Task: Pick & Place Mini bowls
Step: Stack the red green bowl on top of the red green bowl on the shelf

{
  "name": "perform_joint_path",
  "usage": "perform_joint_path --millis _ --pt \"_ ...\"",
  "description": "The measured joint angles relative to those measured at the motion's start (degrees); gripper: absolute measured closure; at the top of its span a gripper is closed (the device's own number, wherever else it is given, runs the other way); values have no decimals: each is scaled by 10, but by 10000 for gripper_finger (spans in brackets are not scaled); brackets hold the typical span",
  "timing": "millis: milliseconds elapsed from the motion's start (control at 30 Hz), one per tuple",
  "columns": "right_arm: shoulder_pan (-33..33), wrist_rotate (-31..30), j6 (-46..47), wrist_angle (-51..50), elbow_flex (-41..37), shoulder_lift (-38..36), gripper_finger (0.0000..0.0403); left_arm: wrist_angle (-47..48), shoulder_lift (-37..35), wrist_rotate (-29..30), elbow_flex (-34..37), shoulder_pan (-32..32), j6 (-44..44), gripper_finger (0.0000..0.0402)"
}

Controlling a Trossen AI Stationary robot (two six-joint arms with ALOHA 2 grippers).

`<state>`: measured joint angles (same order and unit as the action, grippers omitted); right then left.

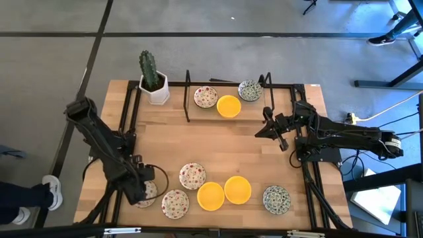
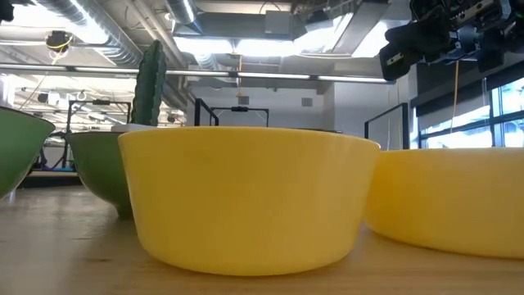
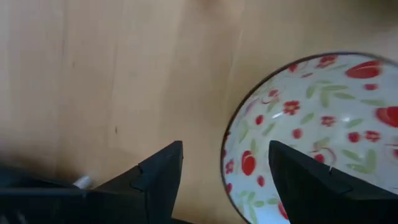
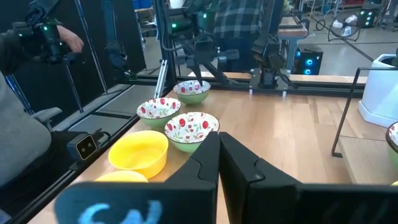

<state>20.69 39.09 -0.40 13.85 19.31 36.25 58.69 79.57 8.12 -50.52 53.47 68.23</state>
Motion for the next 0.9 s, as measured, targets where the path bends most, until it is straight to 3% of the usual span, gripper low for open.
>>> perform_joint_path --millis 600,900 --pt "-27 0 3 0 0 0 393 -3 74 -33 0 0 -49 174" --pt "-54 -25 2 0 0 0 393 -4 81 -36 0 0 -15 184"
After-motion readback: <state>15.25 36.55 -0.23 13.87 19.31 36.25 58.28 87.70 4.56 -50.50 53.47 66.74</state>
